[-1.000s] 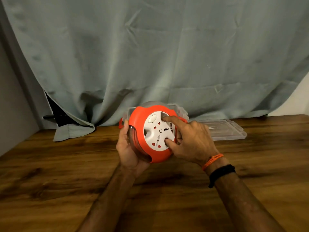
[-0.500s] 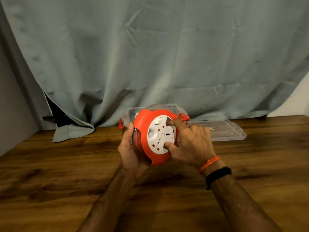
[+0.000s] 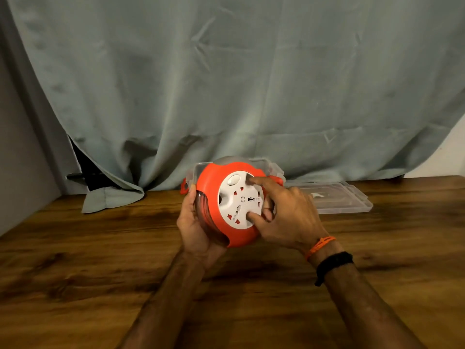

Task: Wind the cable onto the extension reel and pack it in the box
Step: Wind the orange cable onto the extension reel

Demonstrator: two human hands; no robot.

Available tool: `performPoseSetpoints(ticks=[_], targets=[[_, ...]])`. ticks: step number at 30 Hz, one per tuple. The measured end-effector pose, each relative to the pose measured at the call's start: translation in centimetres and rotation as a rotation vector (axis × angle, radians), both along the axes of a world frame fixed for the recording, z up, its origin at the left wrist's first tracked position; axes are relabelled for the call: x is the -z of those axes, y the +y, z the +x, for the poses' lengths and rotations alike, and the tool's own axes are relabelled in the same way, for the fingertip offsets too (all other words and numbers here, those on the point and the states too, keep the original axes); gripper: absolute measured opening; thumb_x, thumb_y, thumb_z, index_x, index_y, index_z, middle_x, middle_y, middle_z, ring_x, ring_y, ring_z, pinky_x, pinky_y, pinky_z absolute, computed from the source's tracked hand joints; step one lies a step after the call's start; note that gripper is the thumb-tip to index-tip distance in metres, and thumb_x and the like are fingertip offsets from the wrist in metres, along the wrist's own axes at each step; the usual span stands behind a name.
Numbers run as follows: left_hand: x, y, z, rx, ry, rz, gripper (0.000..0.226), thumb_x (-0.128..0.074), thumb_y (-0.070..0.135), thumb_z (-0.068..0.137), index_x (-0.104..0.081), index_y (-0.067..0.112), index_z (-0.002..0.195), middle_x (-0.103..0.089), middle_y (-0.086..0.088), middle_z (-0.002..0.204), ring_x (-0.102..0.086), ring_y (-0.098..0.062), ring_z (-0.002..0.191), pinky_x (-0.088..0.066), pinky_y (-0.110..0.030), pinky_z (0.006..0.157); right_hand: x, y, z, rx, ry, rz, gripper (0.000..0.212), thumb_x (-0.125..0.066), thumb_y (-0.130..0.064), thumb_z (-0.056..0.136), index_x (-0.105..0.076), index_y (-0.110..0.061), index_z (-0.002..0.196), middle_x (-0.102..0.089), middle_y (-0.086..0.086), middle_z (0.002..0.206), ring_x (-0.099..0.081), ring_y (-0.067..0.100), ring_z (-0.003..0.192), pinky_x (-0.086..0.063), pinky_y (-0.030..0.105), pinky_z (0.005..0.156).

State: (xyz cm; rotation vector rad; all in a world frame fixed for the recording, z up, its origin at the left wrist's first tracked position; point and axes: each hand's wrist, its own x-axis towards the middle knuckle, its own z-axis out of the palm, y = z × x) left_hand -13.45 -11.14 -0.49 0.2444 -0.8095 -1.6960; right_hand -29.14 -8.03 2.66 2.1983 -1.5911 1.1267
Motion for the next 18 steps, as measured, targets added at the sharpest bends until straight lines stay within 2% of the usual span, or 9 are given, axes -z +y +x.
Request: performPoseSetpoints(ticks=[1,3,7,10,12,13,16,18], targets=[[0.0,0.0,0.0,0.005,0.004,0.014,0.069,-0.037,0.062,0.089,-0.069,0.011,0.125,-0.066,-0.022,0.129,-0.064,-0.041,0.117,-0.041,-0.064,0.105,-0.1,-0.1,-0.2,-0.018,-0.048,0.005,0.058,-0.073,-0.037,0.068,-0.054,-0.035,0.123,-0.061,-0.012,0.062,-0.058,0.003,0.064,-0.048,0.024,0.068],[0.1,-0.1,0.1,0.019,0.005,0.03,0.071,-0.03,0.064,0.094,-0.072,0.014,0.121,-0.066,-0.021,0.129,-0.066,-0.04,0.114,-0.045,-0.062,0.1,0.0,-0.4,-0.7,-0.027,-0.159,-0.008,0.045,-0.073,-0.032,0.067,-0.059,-0.033,0.11,-0.057,-0.012,0.054,-0.054,0.001,0.053,-0.044,0.02,0.059],[-0.1,0.0,0.5,0.142,-0.027,0.036,0.077,-0.025,0.075,0.089,-0.073,0.023,0.12,-0.067,-0.019,0.129,-0.066,-0.046,0.11,-0.033,-0.081,0.094,0.0,-0.8,-0.9,0.071,-0.423,-0.093,0.019,-0.065,-0.031,0.068,-0.063,-0.026,0.086,-0.056,-0.01,0.05,-0.055,0.004,0.049,-0.049,0.026,0.057],[-0.2,0.1,0.7,0.198,-0.008,0.013,0.077,-0.023,0.076,0.089,-0.07,0.026,0.124,-0.066,-0.018,0.13,-0.067,-0.046,0.109,-0.032,-0.084,0.09,0.0,-1.1,-0.9,0.161,-0.513,-0.055,0.006,-0.068,-0.025,0.076,-0.066,-0.019,0.078,-0.051,-0.01,0.05,-0.05,0.002,0.049,-0.04,0.021,0.054],[-0.2,0.1,0.7,0.216,0.009,-0.003,0.076,-0.023,0.076,0.089,-0.066,0.027,0.128,-0.064,-0.017,0.134,-0.065,-0.047,0.112,-0.033,-0.084,0.089,0.2,-1.3,-0.9,0.213,-0.549,0.018,0.014,-0.067,-0.03,0.082,-0.069,-0.017,0.075,-0.054,-0.01,0.052,-0.051,0.003,0.052,-0.036,0.02,0.053],[-0.2,0.1,0.7,0.221,0.017,-0.005,0.076,-0.023,0.076,0.089,-0.067,0.027,0.128,-0.064,-0.017,0.134,-0.065,-0.046,0.113,-0.035,-0.083,0.089,0.4,-1.5,-0.8,0.217,-0.578,0.075,0.021,-0.064,-0.035,0.084,-0.07,-0.017,0.075,-0.059,-0.009,0.055,-0.054,0.005,0.055,-0.039,0.022,0.057],[-0.3,0.3,0.7,0.225,0.036,0.007,0.075,-0.023,0.074,0.091,-0.07,0.026,0.123,-0.067,-0.017,0.13,-0.068,-0.044,0.108,-0.047,-0.076,0.08,0.9,-2.3,-0.7,0.16,-0.761,0.273,0.038,-0.057,-0.051,0.083,-0.072,-0.017,0.075,-0.072,-0.004,0.07,-0.067,0.016,0.074,-0.052,0.035,0.076],[-0.3,0.4,0.7,0.258,0.019,0.008,0.077,-0.024,0.076,0.089,-0.069,0.025,0.125,-0.064,-0.018,0.133,-0.066,-0.045,0.11,-0.041,-0.078,0.084,1.1,-2.8,-0.5,0.055,-0.912,0.361,0.042,-0.056,-0.058,0.076,-0.074,-0.019,0.078,-0.075,-0.003,0.078,-0.07,0.02,0.083,-0.053,0.042,0.086]])
